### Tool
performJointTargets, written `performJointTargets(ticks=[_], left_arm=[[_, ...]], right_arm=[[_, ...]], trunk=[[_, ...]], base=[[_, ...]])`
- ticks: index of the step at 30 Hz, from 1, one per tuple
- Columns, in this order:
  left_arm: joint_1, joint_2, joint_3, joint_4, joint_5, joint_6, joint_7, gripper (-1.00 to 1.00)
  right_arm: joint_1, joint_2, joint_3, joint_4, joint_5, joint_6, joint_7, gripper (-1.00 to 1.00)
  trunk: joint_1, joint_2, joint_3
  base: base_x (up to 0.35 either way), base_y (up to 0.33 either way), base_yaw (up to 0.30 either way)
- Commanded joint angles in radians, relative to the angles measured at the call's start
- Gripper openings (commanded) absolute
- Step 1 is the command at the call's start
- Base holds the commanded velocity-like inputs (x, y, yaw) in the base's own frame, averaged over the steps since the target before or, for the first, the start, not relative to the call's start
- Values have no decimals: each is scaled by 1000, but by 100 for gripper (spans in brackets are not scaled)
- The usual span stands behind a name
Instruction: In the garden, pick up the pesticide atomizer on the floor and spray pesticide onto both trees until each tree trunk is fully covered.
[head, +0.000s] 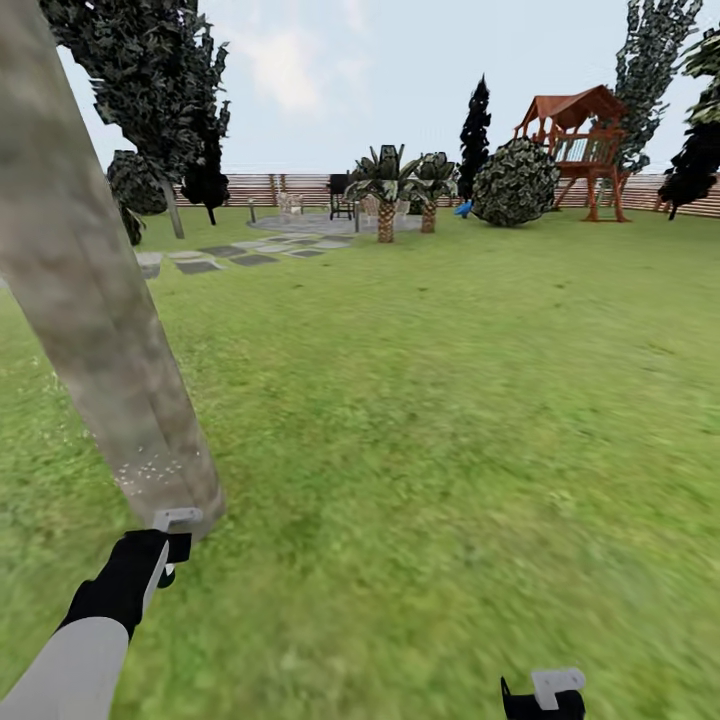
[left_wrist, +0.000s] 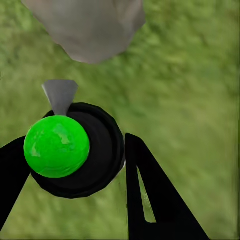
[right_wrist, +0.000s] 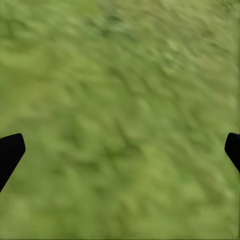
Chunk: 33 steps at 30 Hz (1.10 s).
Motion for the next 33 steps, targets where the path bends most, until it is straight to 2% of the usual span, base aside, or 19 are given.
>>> performJointTargets(ticks=[1, 5, 9, 12, 14, 16, 17, 18, 20, 21, 22, 24, 25, 26, 27, 29, 30, 31, 33], left_arm=[[0, 1, 4, -2, 0, 0, 0, -100], [0, 3, 9, -11, 16, 0, 0, -100], [0, 5, 8, -62, 28, 1, -6, -100], [-11, 12, 1, -57, 30, 16, -57, -100], [-25, 11, -3, -61, 25, 56, -96, -100], [-83, 14, -6, -65, 23, 143, -114, -100], [-103, 17, -7, -62, 22, 155, -117, -100], [-121, 24, -8, -60, 21, 162, -119, -100], [-146, 68, -9, -56, 21, 168, -121, -100], [-153, 97, -28, -54, 22, 170, -141, -100], [-155, 102, -56, -55, 22, 171, -162, -100], [-157, 92, -125, -55, 25, 171, -193, -100], [-158, 73, -139, -57, 27, 172, -197, -100], [-159, 46, -148, -63, 28, 173, -199, -100], [-166, 33, -153, -67, 29, 174, -200, -100], [-182, 32, -153, -67, 30, 176, -202, -100], [-187, 38, -150, -66, 29, 176, -204, -100], [-191, 55, -148, -67, 27, 177, -205, -100], [-192, 118, -147, -67, 29, 178, -207, -100]], right_arm=[[0, 0, -1, 0, 0, 0, 0, 100], [0, -1, -1, 0, 0, 1, -1, 100], [0, -1, -2, 0, 0, 1, -1, 100], [0, -1, -2, 0, 0, 1, -1, 100], [0, -1, -2, 0, 0, 1, -1, 100], [0, -2, -2, 0, 0, 1, -2, 100], [0, -2, -2, 0, 0, 1, -2, 100], [0, -2, -2, -1, 0, 1, -2, 100], [0, -2, -2, -1, -1, 0, -2, 100], [0, -3, -2, -1, -1, 0, -2, 100], [0, -4, -2, -1, -1, 0, -2, 100], [0, -6, -2, -2, 0, 0, -2, 100], [0, -6, -2, -2, 0, 0, -2, 100], [0, -8, -2, -2, 0, 0, -2, 100], [0, -9, -2, -2, 0, 1, -2, 100], [0, -9, -2, -2, 0, 1, -2, 100], [0, -9, -2, -2, 0, 1, -2, 100], [0, -9, -2, -2, 0, 1, -2, 100], [0, -9, -2, -2, -1, 2, -2, 100]], trunk=[[0, 0, 0], [0, 0, 0], [0, 0, 0], [0, 0, 0], [0, 0, 0], [0, 0, 0], [0, 0, 0], [0, 0, 0], [0, 0, 0], [0, 0, 0], [0, 0, 0], [0, 0, 0], [0, 0, 0], [0, 0, 0], [0, 0, 0], [0, 0, 0], [0, 0, 0], [0, 0, 0], [0, 0, 0]], base=[[99, -266, 260], [-95, -242, 274], [-123, -61, 278], [-11, -6, 278], [-2, -1, 278], [0, 0, 278], [0, 0, 278], [0, 0, 248], [0, 0, 102], [0, 0, 23], [0, 0, 12], [0, 0, 4], [0, 0, 1], [0, 0, 0], [0, 0, 0], [0, 0, 0], [0, 0, 0], [0, 0, 0], [0, 0, 0]])
